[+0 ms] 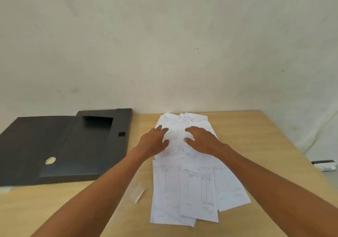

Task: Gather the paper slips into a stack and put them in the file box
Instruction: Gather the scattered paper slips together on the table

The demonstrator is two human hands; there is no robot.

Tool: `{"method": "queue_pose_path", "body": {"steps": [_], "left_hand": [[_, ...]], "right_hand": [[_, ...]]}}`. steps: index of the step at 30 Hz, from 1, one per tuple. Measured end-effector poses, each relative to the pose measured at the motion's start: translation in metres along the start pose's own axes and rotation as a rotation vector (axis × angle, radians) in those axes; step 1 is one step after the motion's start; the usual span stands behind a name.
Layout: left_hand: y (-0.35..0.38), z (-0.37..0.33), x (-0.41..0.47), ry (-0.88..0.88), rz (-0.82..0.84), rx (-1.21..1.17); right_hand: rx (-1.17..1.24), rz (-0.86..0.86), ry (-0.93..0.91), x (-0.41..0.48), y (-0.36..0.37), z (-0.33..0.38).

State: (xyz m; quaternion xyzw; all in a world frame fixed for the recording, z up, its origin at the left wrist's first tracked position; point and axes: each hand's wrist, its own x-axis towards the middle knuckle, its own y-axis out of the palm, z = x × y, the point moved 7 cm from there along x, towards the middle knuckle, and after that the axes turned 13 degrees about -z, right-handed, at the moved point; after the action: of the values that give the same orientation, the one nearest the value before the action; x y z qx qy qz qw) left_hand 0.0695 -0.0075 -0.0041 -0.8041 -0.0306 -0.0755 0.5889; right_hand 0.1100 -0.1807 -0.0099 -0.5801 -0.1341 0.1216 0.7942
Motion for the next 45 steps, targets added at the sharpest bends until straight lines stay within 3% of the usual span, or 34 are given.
{"method": "queue_pose_path", "body": {"steps": [12, 20, 25, 32, 37, 42, 45], "left_hand": [[0.029, 0.002, -0.073, 0.013, -0.096, 0.048], [0.026, 0.005, -0.098, -0.241, -0.291, 0.179], [0.042, -0.011, -0.098, -0.216, -0.271, 0.064], [0.041, -0.005, -0.091, -0.306, -0.22, -0.291], [0.038, 0.004, -0.093, -0.308, -0.262, -0.238], [0.045, -0.007, -0.093, -0.205, -0.269, -0.359], [0.041, -0.003, -0.087, -0.244, -0.321, -0.336]], "right_hand": [[-0.033, -0.209, 0.068, -0.079, 0.031, -0.006], [-0.082, -0.203, 0.264, -0.112, 0.036, -0.035], [-0.139, -0.191, 0.284, -0.116, 0.055, -0.026], [-0.139, -0.258, 0.264, -0.112, 0.055, -0.003], [-0.2, -0.347, 0.361, -0.114, 0.04, -0.018], [-0.239, -0.358, 0.245, -0.119, 0.046, 0.0], [-0.216, -0.429, 0.254, -0.113, 0.033, 0.0]]}}
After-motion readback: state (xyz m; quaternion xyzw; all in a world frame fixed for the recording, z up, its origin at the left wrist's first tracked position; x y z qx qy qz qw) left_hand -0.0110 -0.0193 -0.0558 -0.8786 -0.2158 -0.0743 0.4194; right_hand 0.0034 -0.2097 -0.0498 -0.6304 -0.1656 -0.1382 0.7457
